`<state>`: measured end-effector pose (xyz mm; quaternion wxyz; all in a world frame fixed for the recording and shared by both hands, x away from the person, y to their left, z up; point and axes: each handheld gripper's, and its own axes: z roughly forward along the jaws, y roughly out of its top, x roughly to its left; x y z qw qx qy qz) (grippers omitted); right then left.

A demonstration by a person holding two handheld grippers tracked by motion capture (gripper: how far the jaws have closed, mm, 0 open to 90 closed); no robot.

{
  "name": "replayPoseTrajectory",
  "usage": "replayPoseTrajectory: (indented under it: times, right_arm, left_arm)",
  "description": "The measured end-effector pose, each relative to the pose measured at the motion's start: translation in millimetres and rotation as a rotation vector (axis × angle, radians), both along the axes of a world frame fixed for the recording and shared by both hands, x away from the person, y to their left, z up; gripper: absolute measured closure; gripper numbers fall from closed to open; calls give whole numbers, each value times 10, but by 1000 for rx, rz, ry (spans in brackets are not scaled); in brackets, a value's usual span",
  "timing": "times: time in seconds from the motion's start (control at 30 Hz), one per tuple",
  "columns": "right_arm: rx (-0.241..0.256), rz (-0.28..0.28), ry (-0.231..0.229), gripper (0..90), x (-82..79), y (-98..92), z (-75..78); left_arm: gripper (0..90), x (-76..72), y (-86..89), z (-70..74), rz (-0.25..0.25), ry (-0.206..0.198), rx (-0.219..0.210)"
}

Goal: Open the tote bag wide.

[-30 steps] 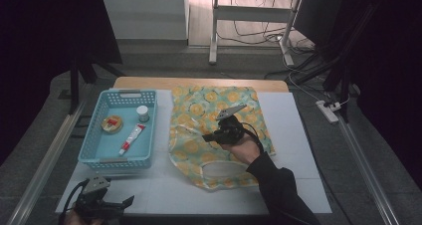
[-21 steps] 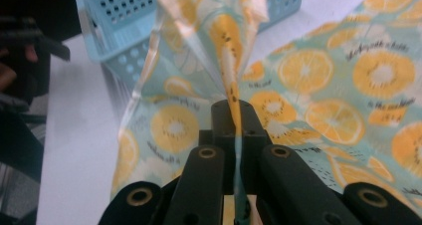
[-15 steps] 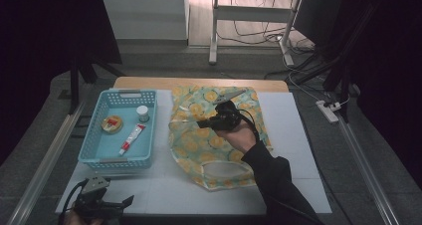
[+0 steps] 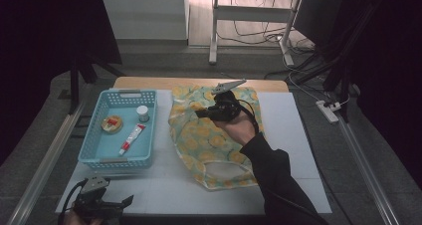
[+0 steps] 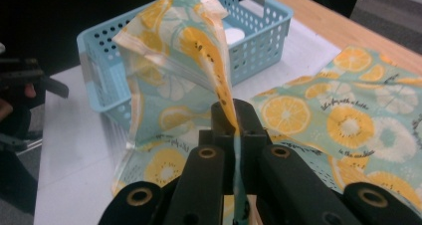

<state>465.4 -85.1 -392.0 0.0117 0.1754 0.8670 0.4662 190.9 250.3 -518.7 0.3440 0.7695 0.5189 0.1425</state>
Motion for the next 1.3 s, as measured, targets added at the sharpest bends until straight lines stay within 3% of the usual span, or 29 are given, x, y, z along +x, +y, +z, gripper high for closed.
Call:
replayPoseTrajectory:
  times: [0.3,0.53,0.77,0.87,0.9,1.13,1.3]
  right_arm:
    - [16,0,-31,896,10,110,191]
    - [34,-8,-76,896,0,332,476]
    - [44,-32,-119,896,-6,392,744]
    - [39,-45,-118,895,9,361,741]
    - [20,-62,-126,895,34,309,690]
    - [10,-87,-113,895,131,65,484]
    - [14,-83,-113,895,147,13,469]
  left_arm:
    - [0,1,2,-1,-1,0,-2]
    - [0,0,5,0,-2,2,-6]
    - [0,-2,9,0,-5,-3,-5]
    - [0,1,10,-1,-7,-1,-7]
    - [0,-1,9,-1,-6,-1,-8]
    - [0,7,10,-2,-11,6,-14]
    - [0,9,9,-4,-11,7,-15]
